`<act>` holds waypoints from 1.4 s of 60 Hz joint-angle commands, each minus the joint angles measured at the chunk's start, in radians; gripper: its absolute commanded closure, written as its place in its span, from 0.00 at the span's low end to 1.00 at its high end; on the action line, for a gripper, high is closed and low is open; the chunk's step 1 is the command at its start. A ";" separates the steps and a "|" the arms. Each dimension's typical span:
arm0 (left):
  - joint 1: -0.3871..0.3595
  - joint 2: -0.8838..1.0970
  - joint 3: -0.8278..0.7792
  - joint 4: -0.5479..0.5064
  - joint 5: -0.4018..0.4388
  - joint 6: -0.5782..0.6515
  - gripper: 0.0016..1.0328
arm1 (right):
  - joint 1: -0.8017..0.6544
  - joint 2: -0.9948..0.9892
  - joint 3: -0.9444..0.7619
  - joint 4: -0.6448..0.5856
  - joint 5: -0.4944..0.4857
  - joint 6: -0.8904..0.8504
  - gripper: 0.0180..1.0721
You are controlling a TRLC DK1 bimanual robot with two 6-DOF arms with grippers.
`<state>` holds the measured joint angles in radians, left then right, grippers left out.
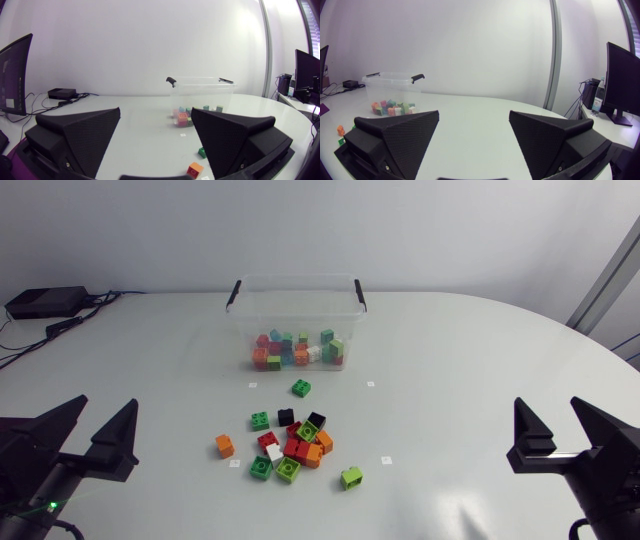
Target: Place the duplo bricks in the container
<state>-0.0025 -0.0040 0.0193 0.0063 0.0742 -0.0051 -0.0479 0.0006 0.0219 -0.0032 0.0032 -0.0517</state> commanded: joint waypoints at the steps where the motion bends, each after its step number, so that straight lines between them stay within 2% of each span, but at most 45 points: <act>1: -0.008 -0.008 -0.021 0.012 0.009 -0.029 0.04 | -0.006 -0.005 -0.023 -0.001 -0.003 0.015 0.04; 29: 0.012 -0.011 -0.021 0.017 0.009 -0.053 0.04 | 0.000 -0.007 -0.023 0.003 -0.003 0.015 0.04; 40: 0.035 -0.010 0.039 -0.015 -0.016 -0.067 0.04 | 0.000 -0.008 -0.011 0.008 0.001 0.013 0.04; 53: 0.021 0.006 0.133 -0.075 -0.016 -0.072 0.04 | 0.023 -0.007 0.041 -0.027 0.001 0.013 0.04; 62: 0.009 0.107 0.209 -0.089 -0.016 -0.075 0.04 | 0.037 0.039 0.104 -0.034 0.001 0.013 0.04; 75: -0.008 0.279 0.323 -0.112 -0.019 -0.073 0.04 | 0.079 0.205 0.211 -0.050 0.017 0.015 0.05; 84: -0.017 0.400 0.412 -0.160 -0.021 -0.056 0.05 | 0.163 0.294 0.265 -0.066 0.080 0.016 0.05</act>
<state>-0.0051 0.3336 0.3645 -0.1314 0.0612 -0.0528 0.0711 0.2482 0.2455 -0.0521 0.0559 -0.0517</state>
